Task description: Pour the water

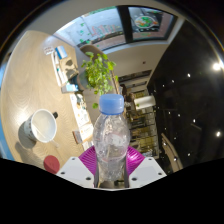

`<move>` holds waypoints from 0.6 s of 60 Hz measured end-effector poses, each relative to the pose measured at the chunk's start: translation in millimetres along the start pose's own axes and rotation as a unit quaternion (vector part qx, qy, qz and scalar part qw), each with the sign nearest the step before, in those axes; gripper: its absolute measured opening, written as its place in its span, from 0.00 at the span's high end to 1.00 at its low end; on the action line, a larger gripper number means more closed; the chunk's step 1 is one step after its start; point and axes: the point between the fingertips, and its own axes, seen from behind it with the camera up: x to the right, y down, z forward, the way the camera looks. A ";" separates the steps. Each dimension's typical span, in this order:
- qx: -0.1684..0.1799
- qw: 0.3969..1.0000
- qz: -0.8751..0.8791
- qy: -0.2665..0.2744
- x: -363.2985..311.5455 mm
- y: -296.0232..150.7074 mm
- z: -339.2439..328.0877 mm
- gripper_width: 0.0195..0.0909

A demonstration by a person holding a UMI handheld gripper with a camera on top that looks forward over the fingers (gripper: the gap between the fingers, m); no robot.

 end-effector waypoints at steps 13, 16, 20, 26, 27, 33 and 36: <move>0.022 0.946 0.321 -0.043 0.4 25.2 -7.6 0.80; 0.011 0.915 0.397 -0.065 -13.9 39.0 -1.4 0.80; 0.002 0.874 0.479 -0.088 -37.5 55.7 7.6 0.80; -0.003 0.839 0.534 -0.107 -72.9 75.9 20.6 0.80; -0.003 0.835 0.538 -0.110 -78.5 78.8 22.7 0.80; -0.007 0.819 0.560 -0.124 -109.7 89.8 34.7 0.80; -0.008 0.811 0.570 -0.130 -122.8 93.7 37.8 0.80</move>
